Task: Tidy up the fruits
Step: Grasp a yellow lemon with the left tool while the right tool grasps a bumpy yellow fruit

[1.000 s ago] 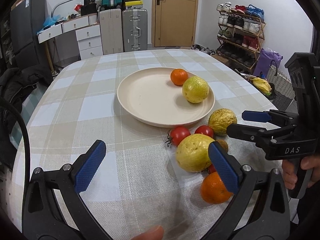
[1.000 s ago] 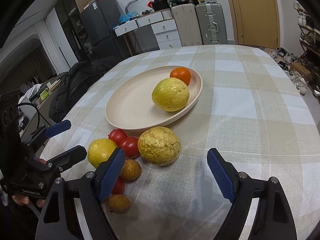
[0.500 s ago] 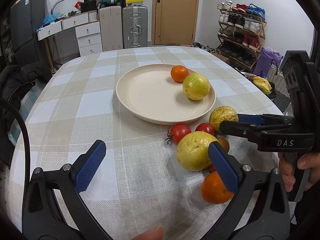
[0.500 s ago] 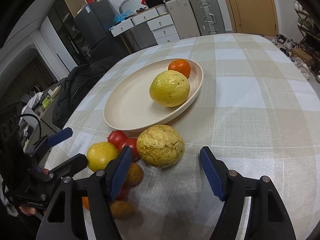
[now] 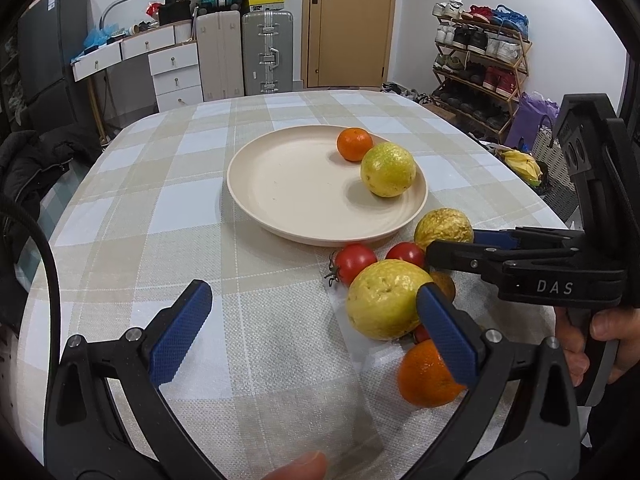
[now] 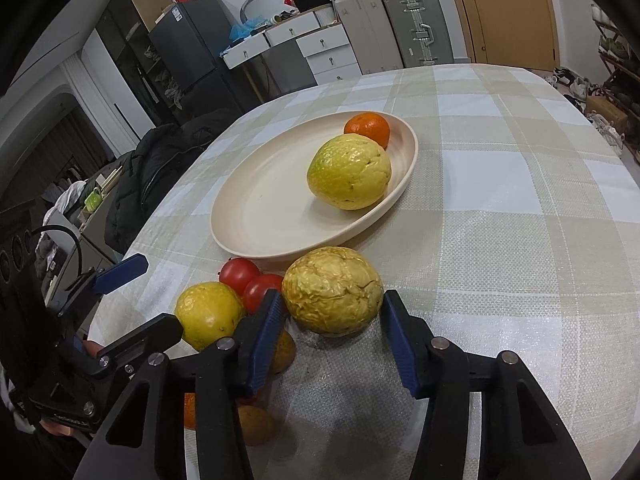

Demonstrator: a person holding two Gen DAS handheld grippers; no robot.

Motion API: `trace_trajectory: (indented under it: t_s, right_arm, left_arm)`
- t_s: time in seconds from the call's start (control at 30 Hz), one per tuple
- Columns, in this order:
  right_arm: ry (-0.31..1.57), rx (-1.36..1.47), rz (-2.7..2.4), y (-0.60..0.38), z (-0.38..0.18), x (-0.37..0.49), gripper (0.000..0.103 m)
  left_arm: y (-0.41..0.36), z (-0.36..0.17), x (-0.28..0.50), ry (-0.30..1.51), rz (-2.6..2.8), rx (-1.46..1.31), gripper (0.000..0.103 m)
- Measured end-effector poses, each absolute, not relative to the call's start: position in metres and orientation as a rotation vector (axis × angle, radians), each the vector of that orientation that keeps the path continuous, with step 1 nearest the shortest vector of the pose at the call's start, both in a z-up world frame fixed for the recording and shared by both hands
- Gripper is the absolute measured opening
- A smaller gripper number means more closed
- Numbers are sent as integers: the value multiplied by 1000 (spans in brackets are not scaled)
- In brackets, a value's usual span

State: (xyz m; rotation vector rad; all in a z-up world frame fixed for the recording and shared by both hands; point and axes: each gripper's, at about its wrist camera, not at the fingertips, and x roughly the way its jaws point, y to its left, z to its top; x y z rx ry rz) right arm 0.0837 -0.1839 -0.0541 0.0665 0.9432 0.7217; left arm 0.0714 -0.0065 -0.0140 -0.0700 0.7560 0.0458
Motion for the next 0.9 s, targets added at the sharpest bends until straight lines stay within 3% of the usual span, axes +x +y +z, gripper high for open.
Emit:
trace_trajectory:
  t_s: [0.67, 0.73, 0.9]
  right_arm:
    - [919, 59, 721, -194, -47, 85, 47]
    - [917, 39, 725, -193, -47, 84, 47]
    - [914, 13, 725, -192, -47, 82, 47]
  left_arm:
    - [-14, -27, 80, 803, -3, -123, 102]
    - [-14, -30, 82, 816, -8, -132, 99]
    - [-15, -32, 84, 831, -82, -168, 76]
